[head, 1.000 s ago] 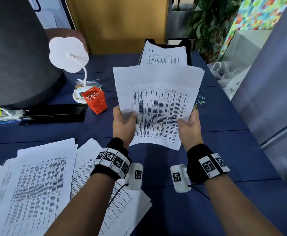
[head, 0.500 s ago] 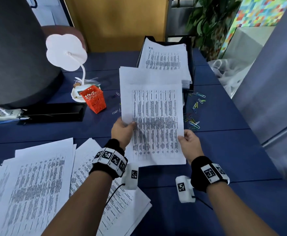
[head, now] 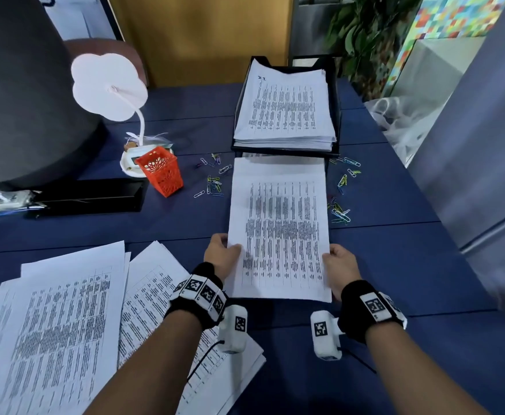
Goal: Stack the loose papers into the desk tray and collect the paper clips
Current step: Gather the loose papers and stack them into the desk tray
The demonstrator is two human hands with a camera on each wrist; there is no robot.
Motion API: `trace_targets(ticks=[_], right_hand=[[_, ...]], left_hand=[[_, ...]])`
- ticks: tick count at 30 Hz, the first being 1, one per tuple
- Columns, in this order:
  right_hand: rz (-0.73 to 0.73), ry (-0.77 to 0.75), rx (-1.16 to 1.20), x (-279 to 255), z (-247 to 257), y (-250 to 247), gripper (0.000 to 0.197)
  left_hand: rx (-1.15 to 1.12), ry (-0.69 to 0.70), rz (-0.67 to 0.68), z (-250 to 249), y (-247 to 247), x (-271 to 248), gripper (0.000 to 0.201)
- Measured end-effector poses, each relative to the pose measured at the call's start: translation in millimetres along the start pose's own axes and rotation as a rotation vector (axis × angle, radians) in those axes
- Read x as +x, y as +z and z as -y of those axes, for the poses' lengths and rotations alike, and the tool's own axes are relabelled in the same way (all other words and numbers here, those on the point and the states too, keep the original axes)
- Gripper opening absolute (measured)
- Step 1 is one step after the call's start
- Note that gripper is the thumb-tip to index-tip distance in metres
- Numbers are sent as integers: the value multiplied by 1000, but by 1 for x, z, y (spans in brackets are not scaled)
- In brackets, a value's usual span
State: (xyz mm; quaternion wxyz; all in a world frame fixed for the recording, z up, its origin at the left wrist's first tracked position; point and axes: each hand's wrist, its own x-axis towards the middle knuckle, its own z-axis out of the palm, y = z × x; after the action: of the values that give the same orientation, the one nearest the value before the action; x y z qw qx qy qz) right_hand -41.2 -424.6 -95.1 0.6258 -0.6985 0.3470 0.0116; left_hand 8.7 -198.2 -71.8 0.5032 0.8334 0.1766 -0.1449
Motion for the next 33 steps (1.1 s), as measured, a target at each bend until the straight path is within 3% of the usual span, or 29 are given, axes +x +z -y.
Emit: trace_targets(ticks=[3,8,15,20,23,26,29,31,33], right_hand=[[-48,14,70,7,8,1,27],[-72,13,97,21,24,6,29],[37,-66,89,23,44,12,24],[178,51,99,11,39,14,16],[123,63,174,15,42,18,24],[72,83,285,27,54,23,28],[40,87,348,42,69,30,31],[14,91,387,52,80,35,31],[0,108,424,62,91,40,31]], left_hand=[[-19,-60,28,3,3,5,33],[-165,-155,273,3,5,1,16],[-218,-78,172,-2,2,19,9],[-271,-52,122,-15,7,34,7],[-304,-8,114,-27,8,41,8],[-221,120,128,-34,5,50,25],[-46,214,232,-32,-1,60,70],[269,244,258,-30,-5,69,102],[666,243,224,-31,-7,73,111]])
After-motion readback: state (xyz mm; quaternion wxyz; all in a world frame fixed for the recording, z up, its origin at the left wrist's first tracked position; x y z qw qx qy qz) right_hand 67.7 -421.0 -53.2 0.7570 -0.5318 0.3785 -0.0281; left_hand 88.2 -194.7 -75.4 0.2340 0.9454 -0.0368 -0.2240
